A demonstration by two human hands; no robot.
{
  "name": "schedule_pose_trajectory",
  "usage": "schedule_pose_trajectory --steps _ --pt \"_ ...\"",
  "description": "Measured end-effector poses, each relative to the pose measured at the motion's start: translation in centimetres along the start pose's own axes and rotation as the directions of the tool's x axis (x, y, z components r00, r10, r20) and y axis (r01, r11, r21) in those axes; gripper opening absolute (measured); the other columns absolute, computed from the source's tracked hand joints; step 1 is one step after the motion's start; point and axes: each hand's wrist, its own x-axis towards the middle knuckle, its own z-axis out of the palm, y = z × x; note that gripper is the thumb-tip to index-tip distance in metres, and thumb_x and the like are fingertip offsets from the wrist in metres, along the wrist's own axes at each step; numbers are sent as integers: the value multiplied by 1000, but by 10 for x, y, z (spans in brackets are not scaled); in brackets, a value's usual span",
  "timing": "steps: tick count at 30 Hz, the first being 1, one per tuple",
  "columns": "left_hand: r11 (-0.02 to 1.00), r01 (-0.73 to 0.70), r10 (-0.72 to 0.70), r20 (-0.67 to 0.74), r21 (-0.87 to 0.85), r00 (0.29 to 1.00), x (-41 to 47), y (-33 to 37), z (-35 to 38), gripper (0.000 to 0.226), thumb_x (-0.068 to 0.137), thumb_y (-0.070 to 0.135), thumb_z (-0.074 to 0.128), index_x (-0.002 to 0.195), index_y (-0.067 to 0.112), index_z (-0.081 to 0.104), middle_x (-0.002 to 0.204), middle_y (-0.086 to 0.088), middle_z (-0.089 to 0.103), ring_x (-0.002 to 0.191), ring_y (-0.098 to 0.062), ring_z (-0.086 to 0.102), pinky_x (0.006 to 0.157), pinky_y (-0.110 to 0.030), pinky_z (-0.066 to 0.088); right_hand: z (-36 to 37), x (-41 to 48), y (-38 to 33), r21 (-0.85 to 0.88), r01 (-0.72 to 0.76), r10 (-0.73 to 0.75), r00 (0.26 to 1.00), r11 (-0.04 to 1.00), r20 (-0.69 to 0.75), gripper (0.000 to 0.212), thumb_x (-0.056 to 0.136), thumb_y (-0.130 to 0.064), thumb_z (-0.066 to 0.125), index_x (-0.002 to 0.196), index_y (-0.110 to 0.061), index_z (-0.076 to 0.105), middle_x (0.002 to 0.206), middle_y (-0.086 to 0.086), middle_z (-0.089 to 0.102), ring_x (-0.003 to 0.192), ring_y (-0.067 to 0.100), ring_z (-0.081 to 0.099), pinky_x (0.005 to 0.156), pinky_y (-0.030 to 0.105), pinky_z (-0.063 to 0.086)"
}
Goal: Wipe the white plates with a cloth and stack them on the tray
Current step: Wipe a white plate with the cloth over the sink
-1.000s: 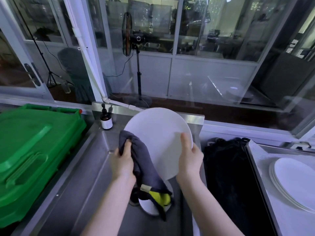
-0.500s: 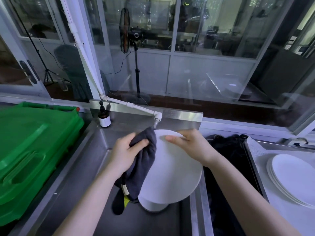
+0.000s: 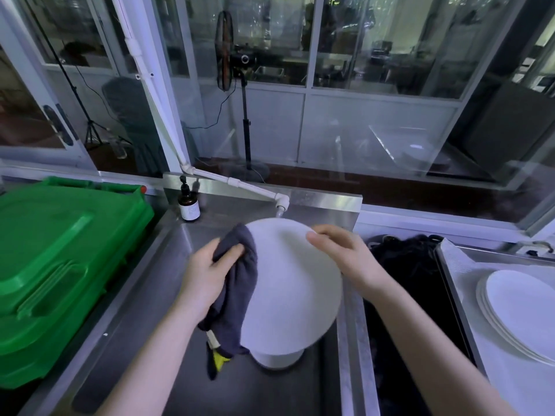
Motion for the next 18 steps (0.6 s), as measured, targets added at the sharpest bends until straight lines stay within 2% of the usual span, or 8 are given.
schedule_pose_trajectory --steps 3,4,6,9,11,13,15,18 --pt "980 -160 123 270 121 955 8 16 4 21 74 46 69 73 26 63 63 10 65 60 2 54 58 -14 43 7 13 -10 -428 120 -13 970 896 244 39 87 -48 71 92 -9 72 85 -2 67 80 11 60 77 40 48" --pt "981 -167 129 304 101 944 8 17 6 29 70 50 68 76 22 64 65 4 65 61 0 54 60 -16 43 12 15 -10 -473 161 -33 963 866 268 39 90 -44 69 96 -6 72 90 3 70 85 16 63 82 41 50" --pt "987 -140 114 287 74 951 8 15 8 34 69 51 67 79 19 65 71 -5 67 63 -1 55 62 -17 45 14 15 -6 -463 195 -80 963 864 256 38 93 -39 67 89 -2 71 81 16 64 75 21 54 76 40 47" --pt "1000 -7 9 125 -14 992 1 -4 9 7 85 34 69 81 28 67 76 -1 72 70 -1 64 68 -21 50 8 10 -1 -317 90 -68 994 944 81 41 91 -38 70 65 -7 62 64 7 46 64 15 39 60 34 34" --pt "980 128 -140 -71 -155 988 -9 -16 20 14 95 29 62 83 31 70 76 2 73 76 -7 70 68 -25 51 14 6 7 -8 -37 35 981 999 -189 46 91 -36 71 70 4 61 62 1 50 59 13 44 57 30 35" --pt "896 251 -335 -188 -367 923 -16 -21 34 16 98 30 58 89 22 70 79 -4 72 84 -15 72 65 -27 51 33 0 20 324 -96 229 886 941 -404 41 91 -35 70 77 2 63 62 -3 58 57 11 52 53 26 40" --pt "851 296 -421 -227 -434 878 -16 -22 38 19 97 31 58 91 16 67 74 -2 73 76 -8 72 54 -19 50 48 -7 34 456 -142 359 825 879 -436 38 92 -36 68 75 -3 63 66 -4 62 60 11 56 57 27 44" --pt "895 267 -358 -214 -358 909 -15 -19 24 19 95 32 62 88 16 68 71 10 73 64 1 68 48 -12 47 37 -17 40 335 -144 251 920 931 -302 24 95 -33 67 74 -22 74 71 -8 68 65 9 60 58 23 46"
